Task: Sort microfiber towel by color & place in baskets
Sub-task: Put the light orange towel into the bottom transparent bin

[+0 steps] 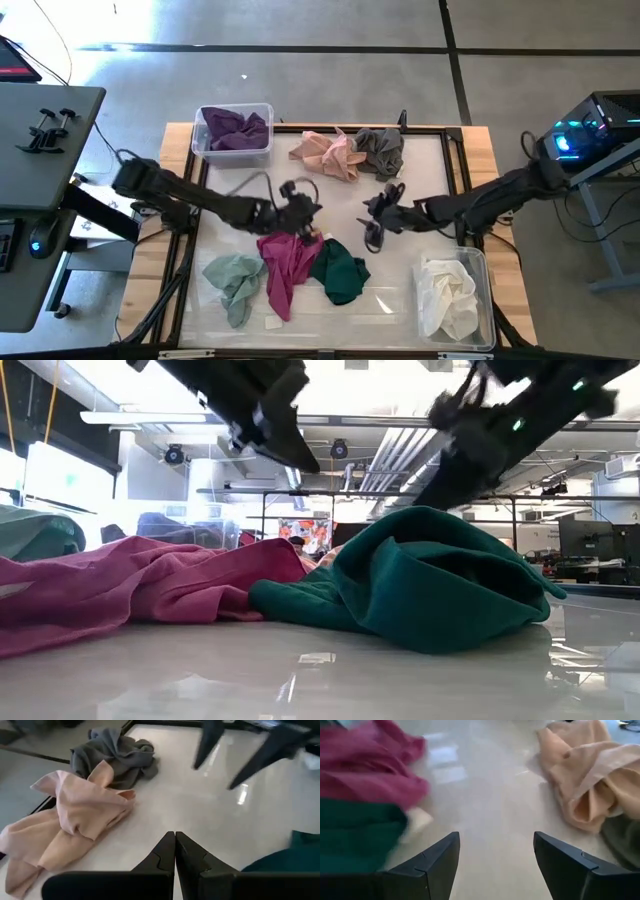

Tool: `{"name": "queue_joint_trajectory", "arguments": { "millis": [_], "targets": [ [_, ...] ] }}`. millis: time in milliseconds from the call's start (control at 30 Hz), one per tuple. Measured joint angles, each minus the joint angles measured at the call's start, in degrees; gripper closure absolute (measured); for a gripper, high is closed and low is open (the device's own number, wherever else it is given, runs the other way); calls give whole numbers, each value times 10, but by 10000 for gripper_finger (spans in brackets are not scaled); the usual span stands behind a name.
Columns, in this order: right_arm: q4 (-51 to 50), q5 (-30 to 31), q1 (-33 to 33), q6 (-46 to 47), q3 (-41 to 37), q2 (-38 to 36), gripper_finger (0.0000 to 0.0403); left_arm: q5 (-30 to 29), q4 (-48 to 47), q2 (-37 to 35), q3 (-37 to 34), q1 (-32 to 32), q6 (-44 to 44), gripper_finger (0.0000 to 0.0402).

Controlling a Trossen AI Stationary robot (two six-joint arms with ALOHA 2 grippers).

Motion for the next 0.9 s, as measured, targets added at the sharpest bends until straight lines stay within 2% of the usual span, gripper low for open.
{"name": "queue_joint_trajectory", "arguments": {
  "millis": [67,167,267,367,433,567,767,900],
  "targets": [
    [41,-1,-27,-32,-1,27,153,-22,9,27,0,-11,-17,402],
    [118,-13,-71,-89,0,75,153,-18,53,53,-19,-8,-28,402],
    [202,-63,-124,-166,0,119,153,31,153,54,-80,6,-10,402],
    [266,-108,-182,-194,10,156,153,87,274,38,-153,26,28,401],
    [269,-125,-219,-196,31,177,153,107,350,31,-186,34,62,401],
    [246,-168,-274,-218,95,227,153,114,417,26,-217,36,148,402],
    [133,-199,-316,-251,213,325,154,67,434,22,-219,36,259,401],
    [74,-213,-322,-244,259,368,165,20,459,20,-218,40,270,402]
  ]
}}
